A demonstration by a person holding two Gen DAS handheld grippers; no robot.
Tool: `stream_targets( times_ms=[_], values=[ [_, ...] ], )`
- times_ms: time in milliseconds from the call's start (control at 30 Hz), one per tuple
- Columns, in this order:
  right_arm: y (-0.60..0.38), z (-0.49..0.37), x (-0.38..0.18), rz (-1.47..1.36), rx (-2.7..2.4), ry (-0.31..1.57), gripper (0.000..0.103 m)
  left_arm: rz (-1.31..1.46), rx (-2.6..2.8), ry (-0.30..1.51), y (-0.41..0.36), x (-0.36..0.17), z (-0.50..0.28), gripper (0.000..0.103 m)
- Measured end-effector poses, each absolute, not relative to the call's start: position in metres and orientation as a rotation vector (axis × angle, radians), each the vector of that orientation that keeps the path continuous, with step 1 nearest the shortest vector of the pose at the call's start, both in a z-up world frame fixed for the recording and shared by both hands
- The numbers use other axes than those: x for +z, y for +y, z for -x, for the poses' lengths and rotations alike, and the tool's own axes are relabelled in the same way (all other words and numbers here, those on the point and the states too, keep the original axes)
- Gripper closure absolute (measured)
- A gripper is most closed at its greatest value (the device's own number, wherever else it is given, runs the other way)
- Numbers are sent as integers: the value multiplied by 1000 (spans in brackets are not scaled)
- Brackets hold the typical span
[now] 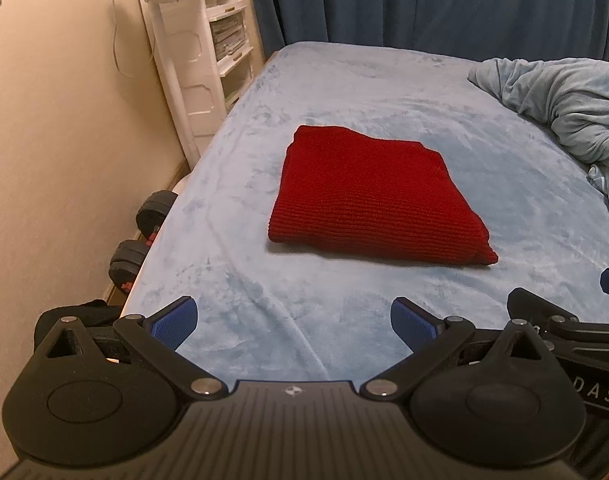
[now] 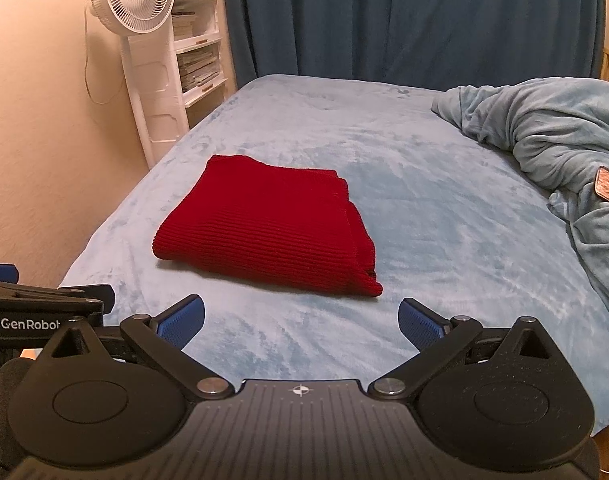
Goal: Fold small clothes
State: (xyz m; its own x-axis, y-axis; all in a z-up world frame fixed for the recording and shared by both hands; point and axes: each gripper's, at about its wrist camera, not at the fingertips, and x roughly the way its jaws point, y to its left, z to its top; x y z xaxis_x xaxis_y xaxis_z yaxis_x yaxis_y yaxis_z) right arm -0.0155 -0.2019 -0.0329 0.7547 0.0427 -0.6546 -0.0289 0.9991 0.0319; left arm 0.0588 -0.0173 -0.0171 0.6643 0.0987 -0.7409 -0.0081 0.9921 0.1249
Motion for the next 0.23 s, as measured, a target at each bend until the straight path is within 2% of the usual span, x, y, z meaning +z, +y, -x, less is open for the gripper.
stream_targets(
  times_ms=[233],
  values=[
    [-200, 17, -32, -20, 53, 709, 1, -113, 63, 855, -13, -20, -61, 0]
  ],
)
